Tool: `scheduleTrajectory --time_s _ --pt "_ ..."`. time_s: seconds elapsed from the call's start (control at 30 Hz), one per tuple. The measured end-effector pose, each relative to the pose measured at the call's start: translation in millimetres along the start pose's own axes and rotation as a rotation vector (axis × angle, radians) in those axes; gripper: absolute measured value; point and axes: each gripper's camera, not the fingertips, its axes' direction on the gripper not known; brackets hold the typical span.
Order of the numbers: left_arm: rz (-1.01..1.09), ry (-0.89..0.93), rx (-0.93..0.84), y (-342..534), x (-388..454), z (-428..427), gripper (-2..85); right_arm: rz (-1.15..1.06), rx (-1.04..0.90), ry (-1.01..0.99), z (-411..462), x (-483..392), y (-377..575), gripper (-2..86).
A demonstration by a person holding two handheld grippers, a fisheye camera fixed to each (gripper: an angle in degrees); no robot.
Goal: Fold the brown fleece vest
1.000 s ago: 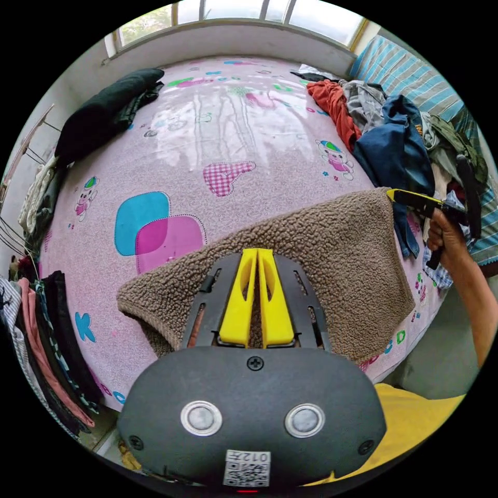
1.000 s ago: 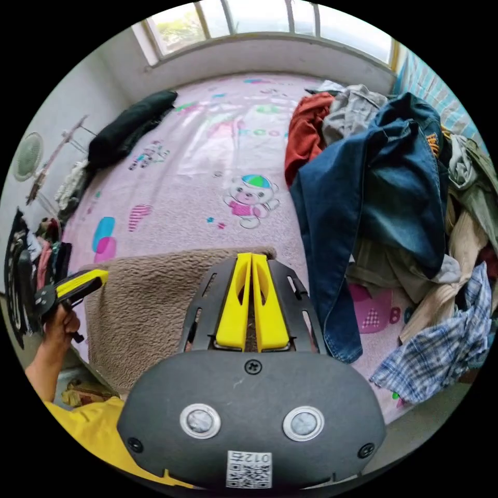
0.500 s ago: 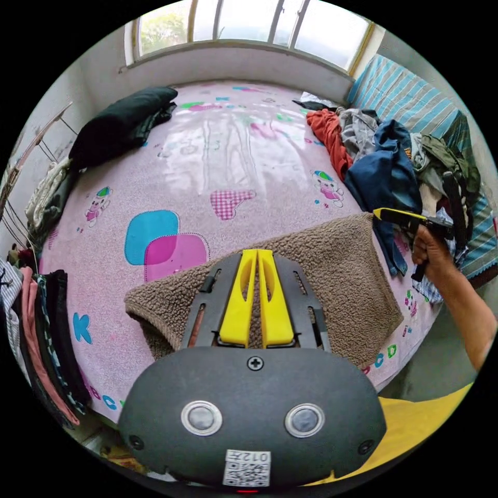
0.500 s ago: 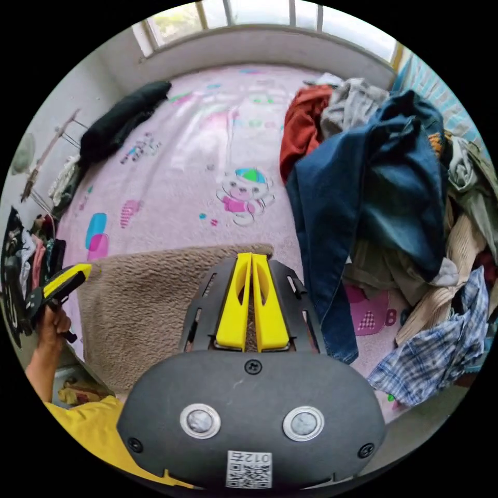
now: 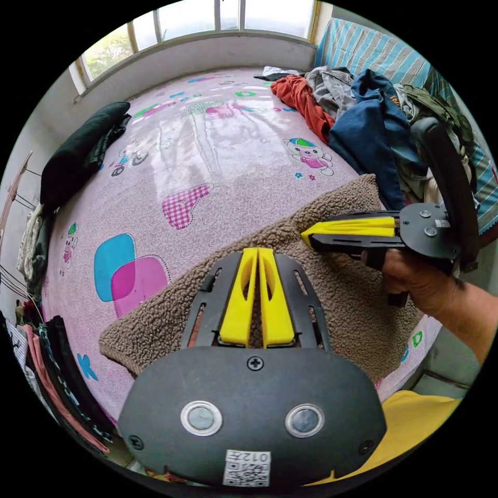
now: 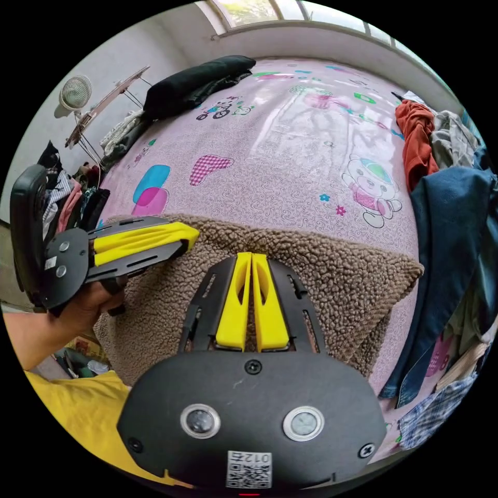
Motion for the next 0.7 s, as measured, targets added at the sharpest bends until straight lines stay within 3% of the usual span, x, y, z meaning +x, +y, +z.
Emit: scheduleTrajectory --time_s 0.1,0.27,0.43,0.47,0.57,0.7 --pt "-0.045 0.042 -0.006 1 -10 -13 -0.1 0.049 0.02 -0.008 -14 9 6 -0.1" --pt "-0.107 -0.01 0.066 55 -29 -47 -0.2 -0.074 0.155 -0.083 -31 -19 47 0.0" --pt "-0.078 -0.068 -0.112 91 -38 20 -0.2 -0.109 -0.002 -0.015 56 -28 62 -0.1" --pt "-0.09 -0.042 -0.046 98 -44 21 -0.2 -0.105 -0.003 -0.005 71 -23 66 -0.1" --pt "-0.149 -0.01 -0.076 99 -59 16 -0.2 -0.028 -0.023 -0.043 80 -6 66 0.0" --pt "-0.224 -0.071 0.035 126 -82 -18 -0.1 -0.138 0.102 0.026 65 -22 79 0.0"
